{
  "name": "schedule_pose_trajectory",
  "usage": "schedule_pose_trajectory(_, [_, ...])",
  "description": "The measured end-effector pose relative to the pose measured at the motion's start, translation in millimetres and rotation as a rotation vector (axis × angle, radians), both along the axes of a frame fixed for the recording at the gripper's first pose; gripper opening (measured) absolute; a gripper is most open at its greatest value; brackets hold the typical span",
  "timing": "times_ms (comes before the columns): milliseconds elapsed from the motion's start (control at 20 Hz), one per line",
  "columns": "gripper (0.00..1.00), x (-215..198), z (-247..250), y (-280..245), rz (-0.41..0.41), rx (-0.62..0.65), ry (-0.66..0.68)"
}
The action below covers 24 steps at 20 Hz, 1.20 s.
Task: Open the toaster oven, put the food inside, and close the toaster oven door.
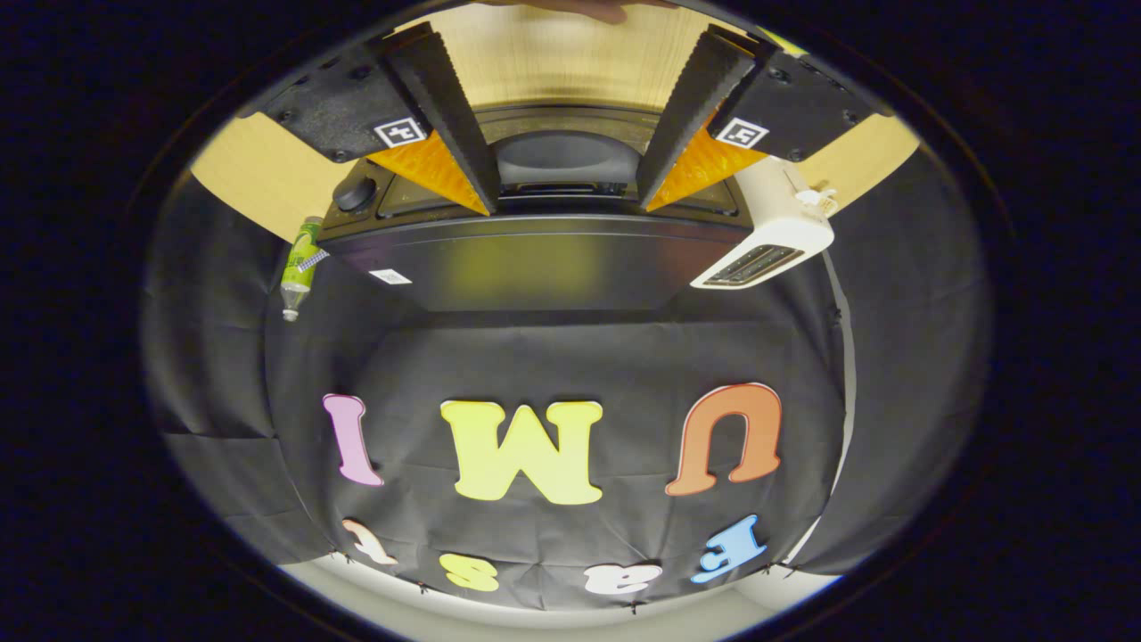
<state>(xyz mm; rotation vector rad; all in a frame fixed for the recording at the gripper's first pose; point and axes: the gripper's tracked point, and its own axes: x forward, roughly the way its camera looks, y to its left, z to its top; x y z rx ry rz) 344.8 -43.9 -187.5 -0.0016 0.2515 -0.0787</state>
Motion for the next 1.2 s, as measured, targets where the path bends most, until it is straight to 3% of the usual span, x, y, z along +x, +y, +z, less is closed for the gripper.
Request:
schedule_pose_trajectory(600, [1.0,-61.3,-31.4,4.6,-0.032,0.001,0.068])
schedule_pose_trajectory(1200, [1.0,-107.7,-103.5,7.8,-0.049,0.007,0.202])
